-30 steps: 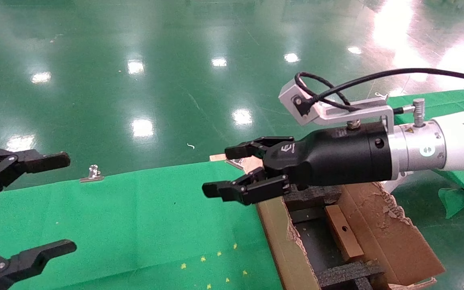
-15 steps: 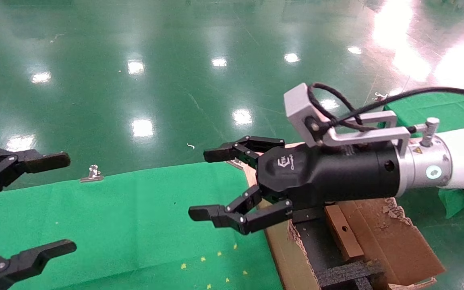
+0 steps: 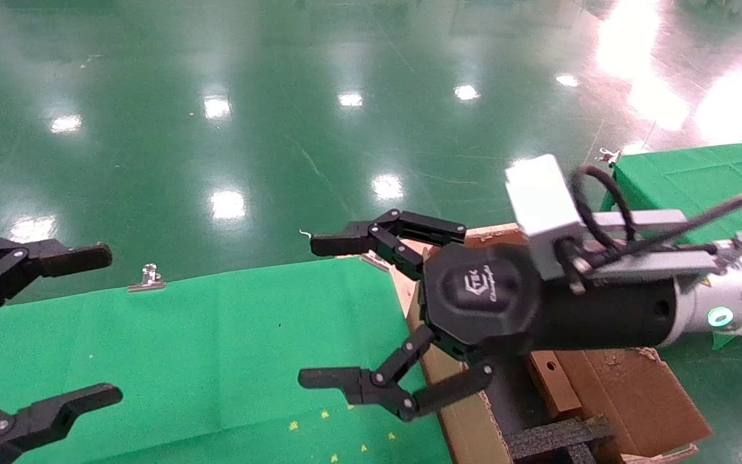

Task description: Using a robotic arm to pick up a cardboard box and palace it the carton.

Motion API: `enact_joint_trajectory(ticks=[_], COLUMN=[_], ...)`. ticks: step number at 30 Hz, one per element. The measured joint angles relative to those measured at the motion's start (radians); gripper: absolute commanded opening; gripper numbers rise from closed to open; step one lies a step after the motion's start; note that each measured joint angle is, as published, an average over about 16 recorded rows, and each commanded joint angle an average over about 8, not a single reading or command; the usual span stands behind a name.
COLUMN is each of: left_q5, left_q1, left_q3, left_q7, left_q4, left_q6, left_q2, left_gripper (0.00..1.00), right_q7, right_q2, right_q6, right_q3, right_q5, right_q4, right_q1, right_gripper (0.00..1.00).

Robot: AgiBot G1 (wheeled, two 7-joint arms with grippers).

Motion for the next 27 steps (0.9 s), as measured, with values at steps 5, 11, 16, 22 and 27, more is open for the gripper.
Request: enact_joint_trajectory(ticks=[5,11,16,22,27], left_q5=[0.000,0.000,0.000,0.000,0.000], left_q1=[0.000,0.000,0.000,0.000,0.000], left_q3=[0.000,0.000,0.000,0.000,0.000], left_q7=[0.000,0.000,0.000,0.000,0.000], left_q4=[0.000,0.000,0.000,0.000,0.000], left_q6=[0.000,0.000,0.000,0.000,0.000], left_q2=[0.000,0.000,0.000,0.000,0.000], left_gripper=[1.00,1.00,1.00,1.00,1.00], right_q7=[-0.041,-0.053,-0.047,-0.042,-0.040], right_q2=[-0.008,-0.011,-0.010,-0.008,-0.007], right_q6=[-0.016,-0.021,-0.019,-0.016,-0.015], right_q3=[0.037,0.050,0.043,0.037,0.034], right_q5=[0.015,0.021,0.019,0.016,0.014], right_q4=[0.000,-0.001,-0.001,-0.001,0.000], right_q1=[-0.031,-0.041,-0.037,-0.031,-0.028], right_gripper=[1.00,1.00,1.00,1.00,1.00])
